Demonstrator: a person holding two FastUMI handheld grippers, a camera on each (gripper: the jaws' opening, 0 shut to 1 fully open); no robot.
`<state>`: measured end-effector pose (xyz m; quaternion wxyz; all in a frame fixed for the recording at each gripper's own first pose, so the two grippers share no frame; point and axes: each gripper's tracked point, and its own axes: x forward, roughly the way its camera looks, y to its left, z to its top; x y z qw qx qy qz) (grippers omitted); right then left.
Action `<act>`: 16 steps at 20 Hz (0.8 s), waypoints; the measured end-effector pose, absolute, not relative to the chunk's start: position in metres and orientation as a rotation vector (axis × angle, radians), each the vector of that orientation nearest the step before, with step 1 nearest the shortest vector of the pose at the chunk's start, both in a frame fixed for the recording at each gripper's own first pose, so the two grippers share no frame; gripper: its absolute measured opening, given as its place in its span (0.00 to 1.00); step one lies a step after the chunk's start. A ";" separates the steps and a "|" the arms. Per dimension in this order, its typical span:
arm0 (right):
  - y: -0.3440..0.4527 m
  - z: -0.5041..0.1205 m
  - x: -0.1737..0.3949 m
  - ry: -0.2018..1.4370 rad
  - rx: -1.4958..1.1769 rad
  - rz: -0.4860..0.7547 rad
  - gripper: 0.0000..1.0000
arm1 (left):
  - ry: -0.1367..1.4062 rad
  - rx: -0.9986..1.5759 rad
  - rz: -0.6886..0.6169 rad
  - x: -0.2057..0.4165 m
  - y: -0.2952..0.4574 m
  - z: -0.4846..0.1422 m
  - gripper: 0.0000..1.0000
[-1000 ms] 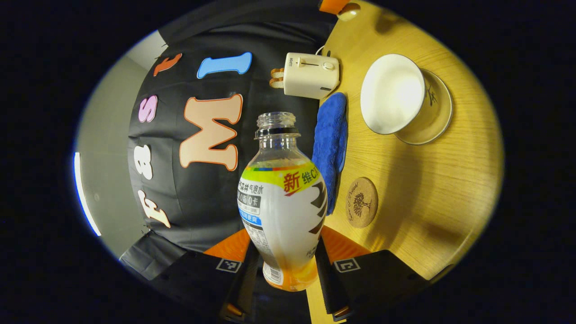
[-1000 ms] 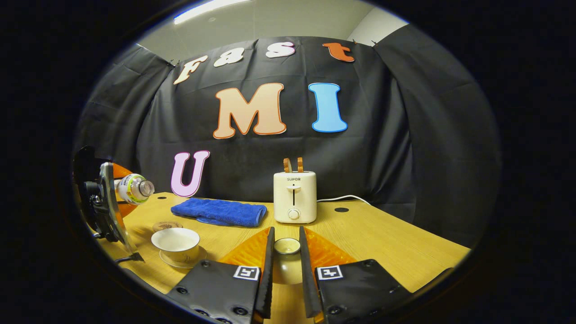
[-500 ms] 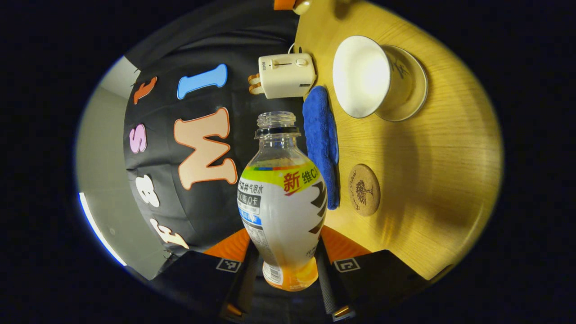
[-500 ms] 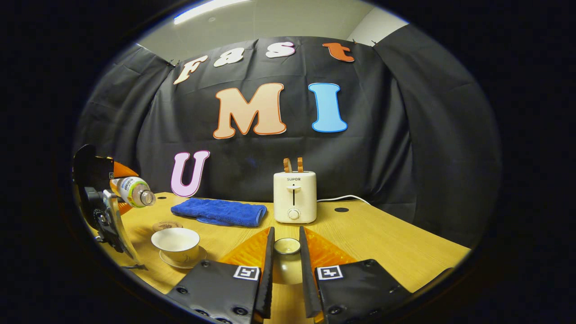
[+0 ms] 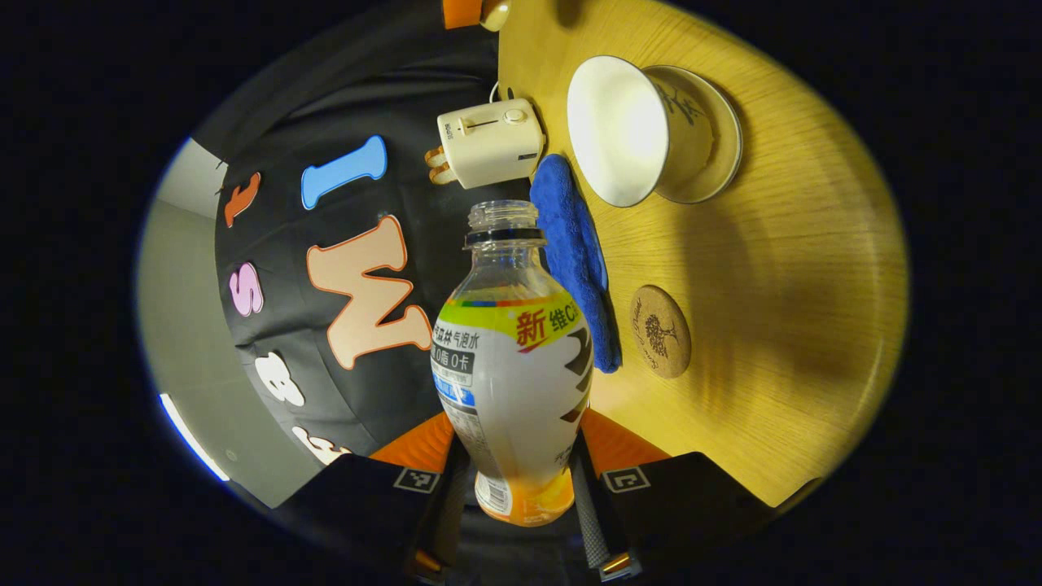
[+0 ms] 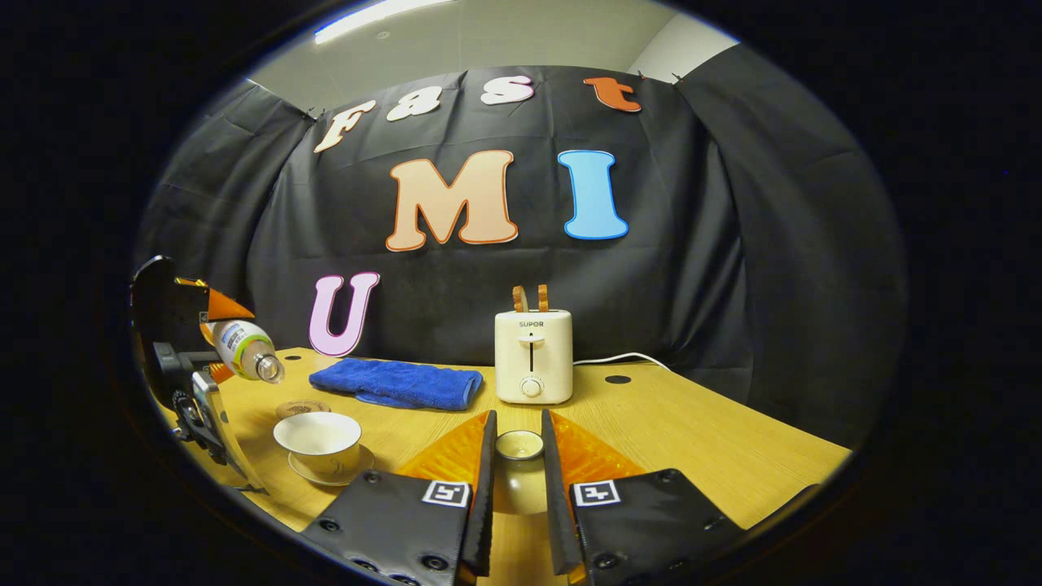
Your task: Open the teacup lid with one hand, grasp the water bottle and pour water into the teacup with the other hand; after pouring, place the water bottle on the coaster and then close the teacup lid.
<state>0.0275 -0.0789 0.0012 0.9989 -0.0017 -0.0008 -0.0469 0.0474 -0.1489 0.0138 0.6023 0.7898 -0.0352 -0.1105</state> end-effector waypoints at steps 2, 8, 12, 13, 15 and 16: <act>-0.078 0.001 0.027 -0.001 -0.004 -0.092 0.32 | -0.078 1.863 -0.255 0.046 -0.147 0.014 0.58; -0.079 0.003 0.025 -0.001 -0.005 -0.094 0.32 | -0.088 1.920 -0.259 0.044 -0.152 0.018 0.57; -0.078 0.003 0.024 -0.001 -0.005 -0.094 0.32 | -0.085 1.971 -0.257 0.043 -0.151 0.020 0.57; -0.078 0.003 0.023 -0.001 -0.005 -0.094 0.31 | -0.087 1.983 -0.256 0.043 -0.151 0.021 0.58; -0.078 0.003 0.022 -0.001 -0.005 -0.094 0.33 | -0.087 2.005 -0.255 0.042 -0.152 0.023 0.57; -0.078 0.004 0.021 -0.001 -0.005 -0.094 0.31 | -0.088 2.018 -0.258 0.042 -0.153 0.023 0.57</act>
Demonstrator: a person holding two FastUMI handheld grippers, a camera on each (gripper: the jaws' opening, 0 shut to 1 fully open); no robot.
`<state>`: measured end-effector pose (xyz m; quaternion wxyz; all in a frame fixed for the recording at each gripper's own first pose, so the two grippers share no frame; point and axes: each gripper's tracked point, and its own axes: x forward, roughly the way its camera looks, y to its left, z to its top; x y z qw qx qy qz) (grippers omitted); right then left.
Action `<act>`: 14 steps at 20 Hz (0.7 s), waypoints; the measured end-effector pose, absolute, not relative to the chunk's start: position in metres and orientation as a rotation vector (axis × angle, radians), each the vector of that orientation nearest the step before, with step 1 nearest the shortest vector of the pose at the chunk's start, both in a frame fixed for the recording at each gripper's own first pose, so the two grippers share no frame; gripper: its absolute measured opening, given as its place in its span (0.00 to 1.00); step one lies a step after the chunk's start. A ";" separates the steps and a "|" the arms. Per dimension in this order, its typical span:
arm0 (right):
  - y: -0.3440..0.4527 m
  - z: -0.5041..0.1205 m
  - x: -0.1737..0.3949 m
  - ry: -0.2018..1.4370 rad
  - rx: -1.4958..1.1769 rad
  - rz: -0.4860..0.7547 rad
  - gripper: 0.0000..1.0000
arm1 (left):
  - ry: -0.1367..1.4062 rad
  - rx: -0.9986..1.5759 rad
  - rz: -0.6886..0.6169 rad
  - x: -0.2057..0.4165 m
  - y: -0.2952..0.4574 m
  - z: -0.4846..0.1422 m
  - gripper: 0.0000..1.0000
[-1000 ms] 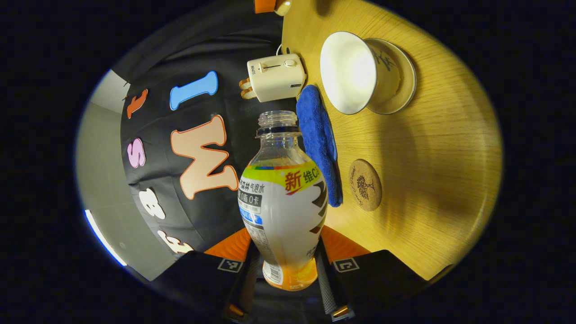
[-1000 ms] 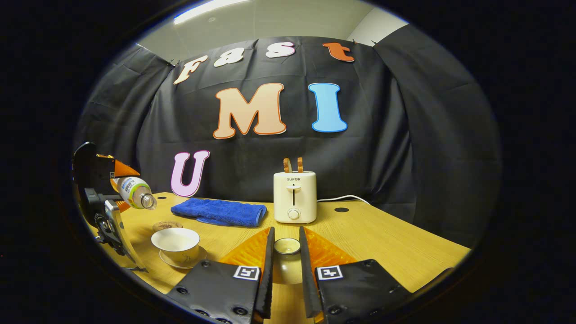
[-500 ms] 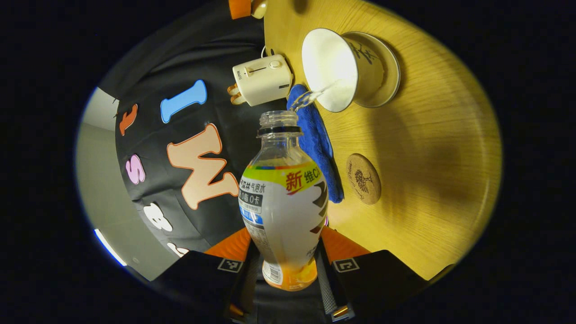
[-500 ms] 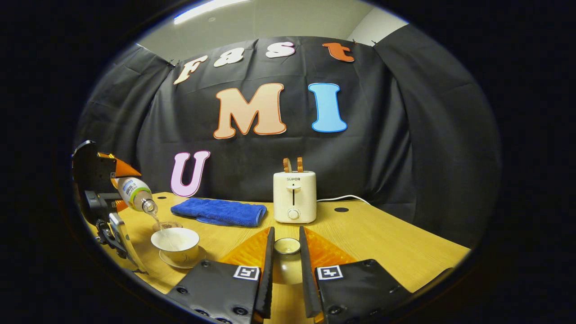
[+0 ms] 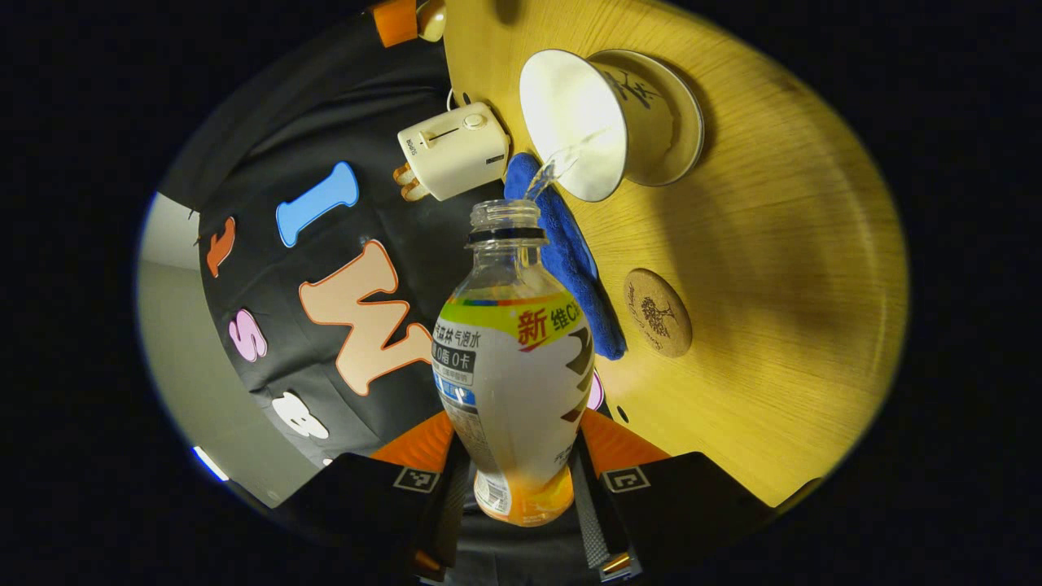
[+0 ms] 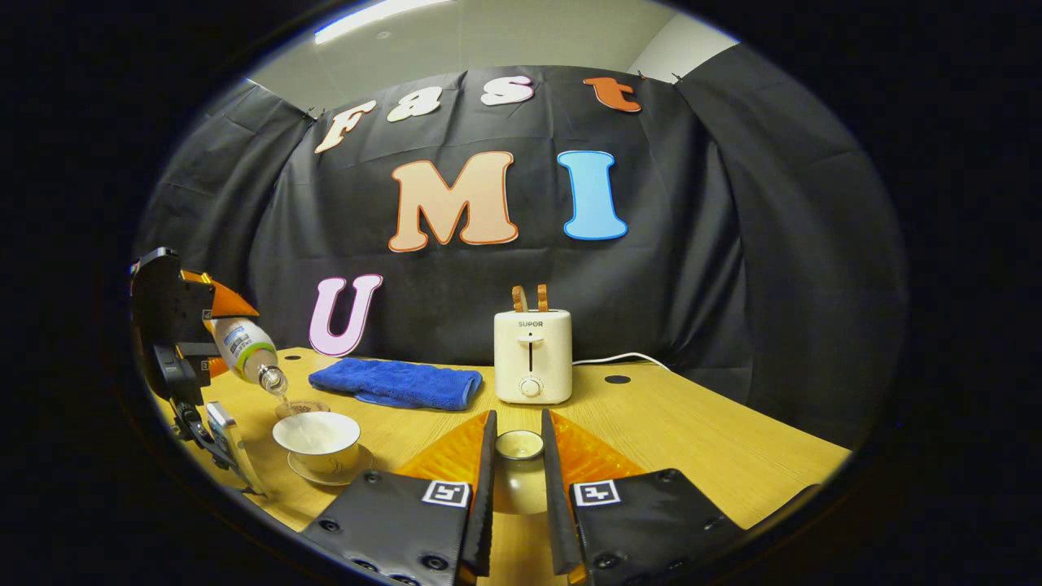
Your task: Open the teacup lid with one hand, grasp the water bottle and pour water into the teacup with the other hand; after pouring, place the water bottle on the coaster and then close the teacup lid.
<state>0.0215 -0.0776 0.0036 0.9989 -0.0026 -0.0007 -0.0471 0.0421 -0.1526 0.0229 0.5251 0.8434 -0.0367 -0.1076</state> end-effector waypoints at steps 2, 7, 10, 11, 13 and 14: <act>-0.077 0.003 0.022 0.000 -0.006 -0.094 0.32 | -0.084 2.043 -0.261 0.042 -0.153 0.024 0.58; -0.077 0.003 0.023 -0.001 -0.006 -0.093 0.31 | -0.092 2.083 -0.260 0.039 -0.156 0.027 0.58; -0.078 0.002 0.025 0.000 -0.006 -0.092 0.31 | -0.091 2.100 -0.262 0.039 -0.157 0.027 0.58; -0.078 0.002 0.025 0.000 -0.007 -0.092 0.32 | -0.091 2.104 -0.262 0.039 -0.157 0.027 0.57; -0.078 0.002 0.025 0.000 -0.007 -0.093 0.31 | -0.099 2.109 -0.264 0.039 -0.158 0.027 0.58; -0.078 0.002 0.025 0.000 -0.006 -0.093 0.32 | -0.103 2.110 -0.264 0.038 -0.159 0.027 0.58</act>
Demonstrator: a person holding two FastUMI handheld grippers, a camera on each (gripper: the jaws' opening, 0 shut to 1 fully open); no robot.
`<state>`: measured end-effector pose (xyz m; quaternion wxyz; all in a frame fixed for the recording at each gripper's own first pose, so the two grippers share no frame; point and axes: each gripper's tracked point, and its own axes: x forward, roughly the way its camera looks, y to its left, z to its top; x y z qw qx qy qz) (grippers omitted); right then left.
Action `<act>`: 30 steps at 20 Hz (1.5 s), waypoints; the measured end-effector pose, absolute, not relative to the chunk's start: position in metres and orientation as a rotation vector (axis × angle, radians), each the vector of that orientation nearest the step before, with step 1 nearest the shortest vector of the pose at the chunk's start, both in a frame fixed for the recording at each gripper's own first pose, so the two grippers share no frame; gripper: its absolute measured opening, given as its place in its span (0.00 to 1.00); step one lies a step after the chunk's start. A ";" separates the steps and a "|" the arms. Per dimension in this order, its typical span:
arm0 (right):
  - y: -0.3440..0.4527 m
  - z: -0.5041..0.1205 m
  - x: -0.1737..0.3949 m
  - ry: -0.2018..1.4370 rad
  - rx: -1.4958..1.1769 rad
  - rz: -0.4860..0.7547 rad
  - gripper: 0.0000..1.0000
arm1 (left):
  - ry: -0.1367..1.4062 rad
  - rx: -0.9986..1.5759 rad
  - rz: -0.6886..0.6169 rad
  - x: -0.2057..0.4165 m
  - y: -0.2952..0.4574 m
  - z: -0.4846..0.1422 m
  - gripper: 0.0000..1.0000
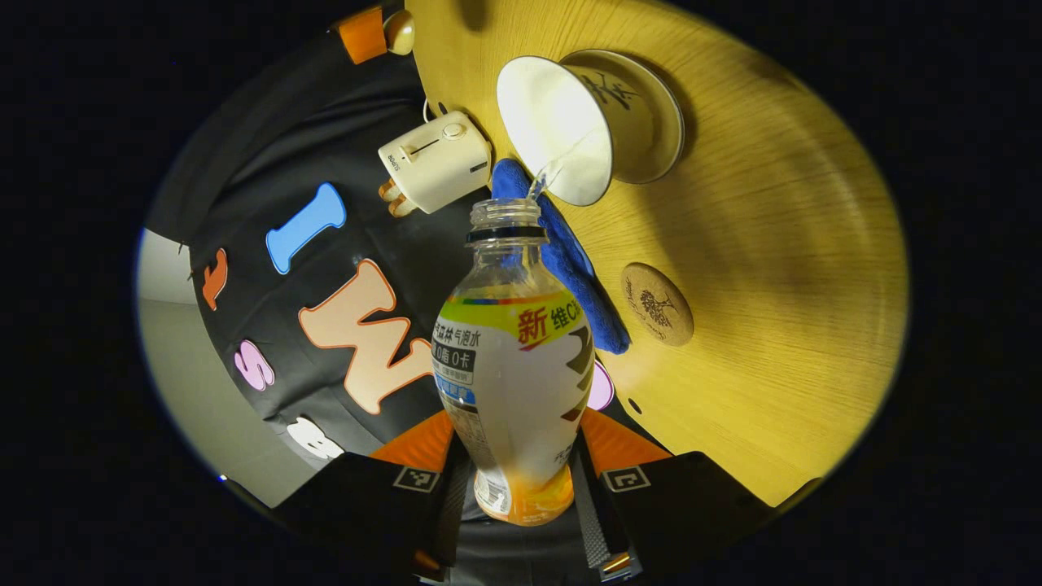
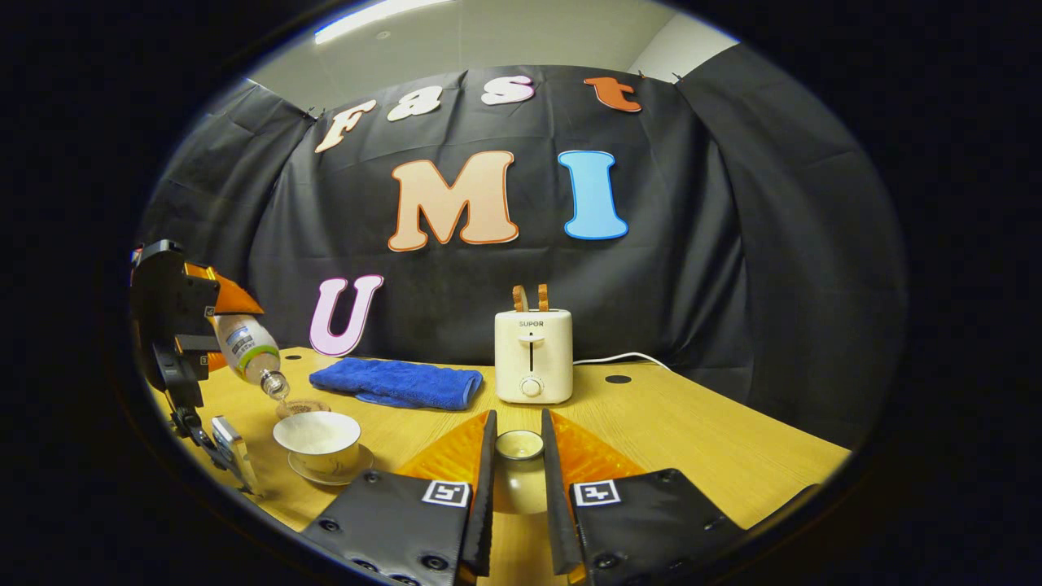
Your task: Open the teacup lid with one hand, grasp the water bottle and pour water into the teacup with the other hand; after pouring, place the water bottle on the coaster and then close the teacup lid.
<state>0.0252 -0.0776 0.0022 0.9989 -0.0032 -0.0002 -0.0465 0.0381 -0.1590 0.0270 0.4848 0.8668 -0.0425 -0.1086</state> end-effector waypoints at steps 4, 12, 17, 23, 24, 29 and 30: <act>-0.077 0.002 0.026 -0.001 -0.006 -0.094 0.32 | -0.099 2.107 -0.273 0.039 -0.159 0.026 0.57; -0.078 0.001 0.027 -0.003 -0.006 -0.099 0.32 | -0.084 1.610 -0.368 0.038 -0.164 -0.003 0.57; -0.078 0.000 0.027 -0.003 -0.006 -0.099 0.33 | -0.063 1.120 -0.361 0.041 -0.159 0.003 0.57; -0.079 -0.001 0.029 0.000 -0.005 -0.097 0.32 | -0.038 0.723 -0.342 0.059 -0.155 0.028 0.56; -0.080 -0.001 0.029 0.001 -0.005 -0.097 0.31 | -0.033 0.657 -0.345 0.062 -0.157 0.031 0.56; -0.080 -0.002 0.030 0.002 -0.005 -0.096 0.32 | -0.021 0.391 -0.381 0.073 -0.174 0.031 0.55; -0.080 -0.002 0.030 0.002 -0.005 -0.096 0.32 | -0.015 0.356 -0.390 0.075 -0.180 0.029 0.55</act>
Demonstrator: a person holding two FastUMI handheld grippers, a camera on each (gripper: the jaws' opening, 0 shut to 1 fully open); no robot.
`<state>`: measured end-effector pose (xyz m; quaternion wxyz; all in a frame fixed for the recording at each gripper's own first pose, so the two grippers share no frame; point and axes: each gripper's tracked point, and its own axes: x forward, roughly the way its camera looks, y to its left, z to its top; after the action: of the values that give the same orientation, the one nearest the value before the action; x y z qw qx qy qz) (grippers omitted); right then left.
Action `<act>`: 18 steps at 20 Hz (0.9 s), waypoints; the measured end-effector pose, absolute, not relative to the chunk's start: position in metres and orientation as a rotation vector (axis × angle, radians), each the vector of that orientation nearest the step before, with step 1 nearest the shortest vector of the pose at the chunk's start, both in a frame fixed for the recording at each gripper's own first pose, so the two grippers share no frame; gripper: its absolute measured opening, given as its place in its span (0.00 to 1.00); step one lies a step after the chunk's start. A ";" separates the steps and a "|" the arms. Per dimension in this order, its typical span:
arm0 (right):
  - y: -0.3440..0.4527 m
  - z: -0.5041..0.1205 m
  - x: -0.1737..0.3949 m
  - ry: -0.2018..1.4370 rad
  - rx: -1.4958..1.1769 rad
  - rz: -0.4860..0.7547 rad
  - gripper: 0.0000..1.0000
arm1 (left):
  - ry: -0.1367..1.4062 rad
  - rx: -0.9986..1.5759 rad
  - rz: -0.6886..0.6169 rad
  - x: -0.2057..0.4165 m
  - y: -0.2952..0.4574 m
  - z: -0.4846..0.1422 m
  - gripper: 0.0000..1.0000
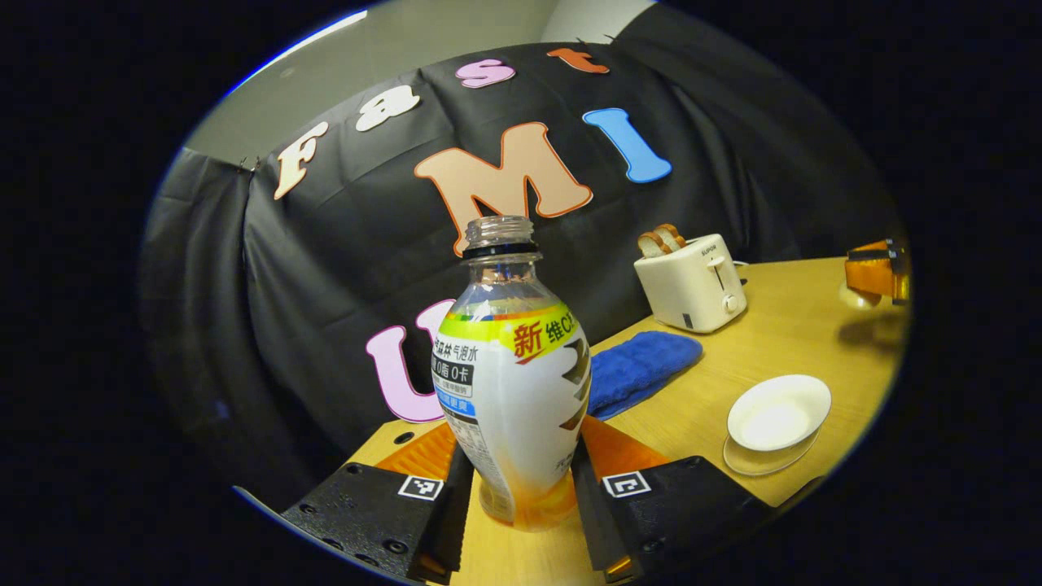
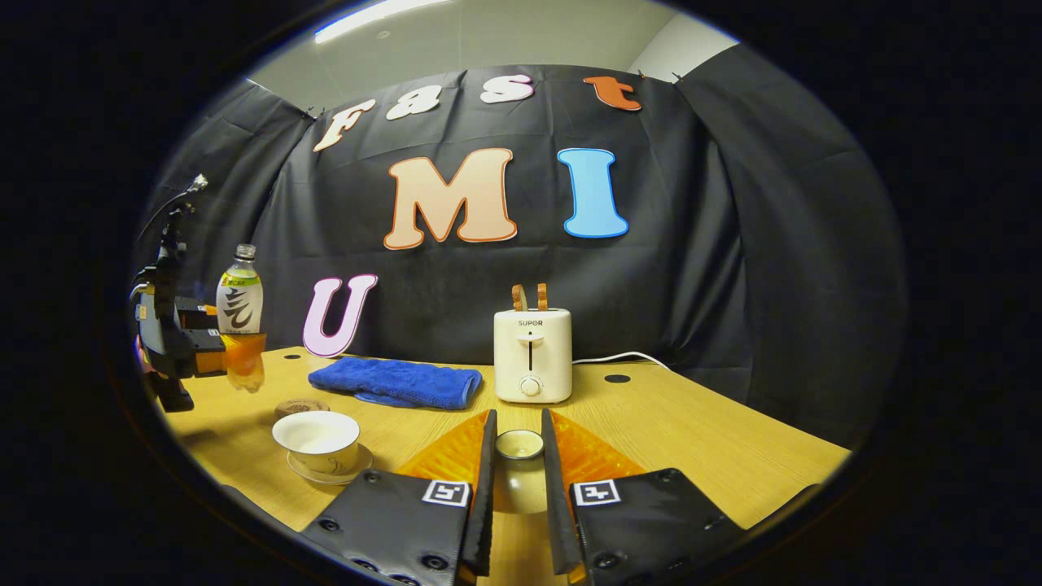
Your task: Open the teacup lid with one hand, grasp the water bottle and pour water into the teacup with the other hand; after pouring, place the water bottle on the coaster and then close the teacup lid.
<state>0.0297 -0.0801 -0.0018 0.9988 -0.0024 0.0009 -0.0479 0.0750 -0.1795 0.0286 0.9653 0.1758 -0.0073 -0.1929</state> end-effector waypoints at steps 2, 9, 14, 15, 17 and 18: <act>-0.080 -0.002 0.030 0.002 -0.005 -0.095 0.33 | -0.009 0.272 -0.402 0.081 -0.182 0.018 0.55; -0.080 -0.001 0.029 0.001 -0.005 -0.095 0.33 | 0.079 0.020 -0.439 0.111 -0.195 0.003 0.55; -0.079 0.000 0.028 0.002 -0.006 -0.094 0.33 | 0.103 -0.003 -0.443 0.120 -0.197 -0.007 0.55; -0.079 -0.001 0.028 0.002 -0.006 -0.095 0.33 | 0.105 0.004 -0.445 0.120 -0.195 -0.009 0.55; -0.079 -0.001 0.027 0.001 -0.006 -0.095 0.32 | 0.114 0.019 -0.438 0.122 -0.194 -0.014 0.55; -0.080 0.001 0.027 -0.001 -0.006 -0.097 0.32 | 0.115 0.018 -0.440 0.123 -0.195 -0.014 0.55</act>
<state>0.0268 -0.0797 0.0007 0.9988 -0.0031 -0.0006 -0.0486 0.1227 -0.1951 -0.0141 0.9742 0.0089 0.0571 -0.2180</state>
